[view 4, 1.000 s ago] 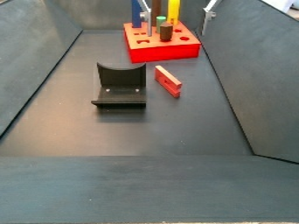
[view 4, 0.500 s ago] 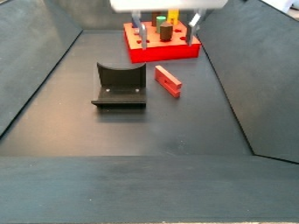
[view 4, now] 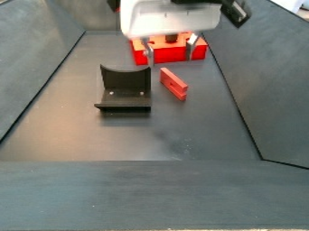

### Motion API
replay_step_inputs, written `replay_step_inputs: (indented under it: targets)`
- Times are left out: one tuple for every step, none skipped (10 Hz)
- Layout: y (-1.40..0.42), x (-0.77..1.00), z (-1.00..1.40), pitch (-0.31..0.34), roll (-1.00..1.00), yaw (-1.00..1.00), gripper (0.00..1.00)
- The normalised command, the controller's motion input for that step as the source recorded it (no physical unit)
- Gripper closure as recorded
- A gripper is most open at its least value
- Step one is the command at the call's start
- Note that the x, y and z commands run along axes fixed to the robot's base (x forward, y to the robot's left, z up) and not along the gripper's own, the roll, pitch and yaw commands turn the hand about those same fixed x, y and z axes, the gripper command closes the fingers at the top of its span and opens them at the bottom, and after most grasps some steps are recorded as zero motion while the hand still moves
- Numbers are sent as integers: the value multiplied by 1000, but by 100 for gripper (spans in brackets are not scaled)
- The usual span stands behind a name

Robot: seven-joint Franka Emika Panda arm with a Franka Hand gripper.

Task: Pick up the double-square object. Move up. Place the double-square object on the fixture. Regrasp the double-square object. Move to above the board. Insert the double-square object.
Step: Pick up the double-square object.

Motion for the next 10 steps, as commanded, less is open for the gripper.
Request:
replay_step_inputs:
  targets:
    - [-14, -57, -1000, -53, 0, 457, 0]
    - [0, -103, -1000, -70, 0, 426, 0]
    - [0, -126, -1000, -77, 0, 429, 0]
    - [0, -131, -1000, -80, 0, 437, 0]
    - [0, -129, -1000, -81, 0, 440, 0]
    - [91, -200, -880, -187, 0, 406, 0]
    - [86, -149, -814, -227, 0, 311, 0]
    - [11, -189, 0, -204, -61, 0, 0]
    - [0, 0, 0, 0, 0, 0, 0]
    - [0, 0, 0, 0, 0, 0, 100]
